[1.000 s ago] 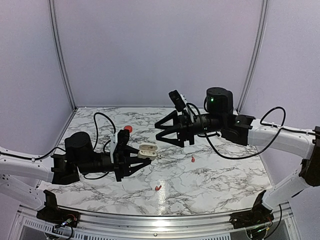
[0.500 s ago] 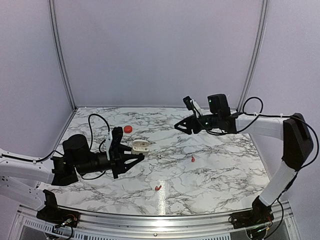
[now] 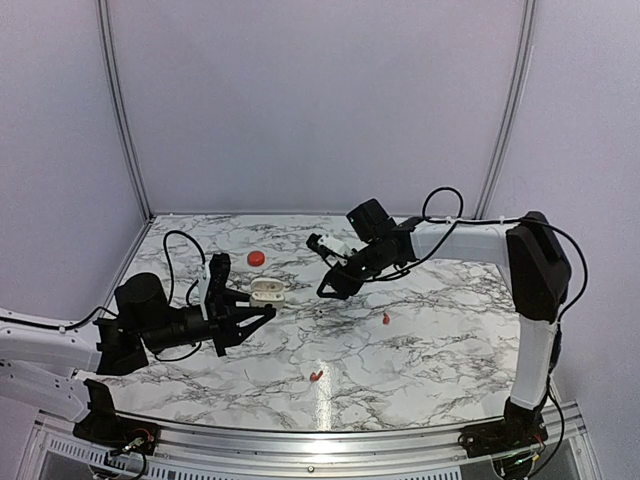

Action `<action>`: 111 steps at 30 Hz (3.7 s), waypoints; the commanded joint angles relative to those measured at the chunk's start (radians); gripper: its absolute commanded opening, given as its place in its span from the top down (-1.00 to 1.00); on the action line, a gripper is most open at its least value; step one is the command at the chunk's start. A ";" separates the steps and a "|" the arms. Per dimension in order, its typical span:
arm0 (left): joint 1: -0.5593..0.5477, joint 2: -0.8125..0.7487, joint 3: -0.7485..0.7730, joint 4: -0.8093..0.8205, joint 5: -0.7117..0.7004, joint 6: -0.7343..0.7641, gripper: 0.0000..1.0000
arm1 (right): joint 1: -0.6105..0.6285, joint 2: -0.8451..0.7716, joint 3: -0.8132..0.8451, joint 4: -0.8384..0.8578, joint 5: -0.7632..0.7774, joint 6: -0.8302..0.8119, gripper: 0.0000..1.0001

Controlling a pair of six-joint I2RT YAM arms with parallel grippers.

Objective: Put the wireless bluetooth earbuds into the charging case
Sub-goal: Move the left earbud to the center of the board, then pick up the left earbud from the center of the board.

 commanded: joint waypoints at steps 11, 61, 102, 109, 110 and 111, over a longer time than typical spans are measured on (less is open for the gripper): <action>0.007 -0.047 -0.040 0.069 0.007 -0.008 1.00 | 0.112 0.190 0.294 -0.336 0.213 -0.122 -0.01; 0.007 -0.099 -0.060 0.078 0.003 -0.013 1.00 | 0.152 0.337 0.406 -0.439 0.297 -0.144 0.48; 0.007 -0.085 -0.056 0.068 0.026 -0.025 1.00 | 0.392 0.051 -0.053 -0.616 0.417 0.114 0.46; 0.007 -0.085 -0.060 0.068 0.025 -0.022 1.00 | 0.404 0.090 0.000 -0.656 0.476 0.112 0.49; 0.007 -0.086 -0.061 0.068 0.025 -0.022 1.00 | 0.404 0.093 0.005 -0.659 0.483 0.112 0.50; 0.007 -0.087 -0.063 0.068 0.026 -0.022 1.00 | 0.405 0.095 0.009 -0.662 0.489 0.112 0.51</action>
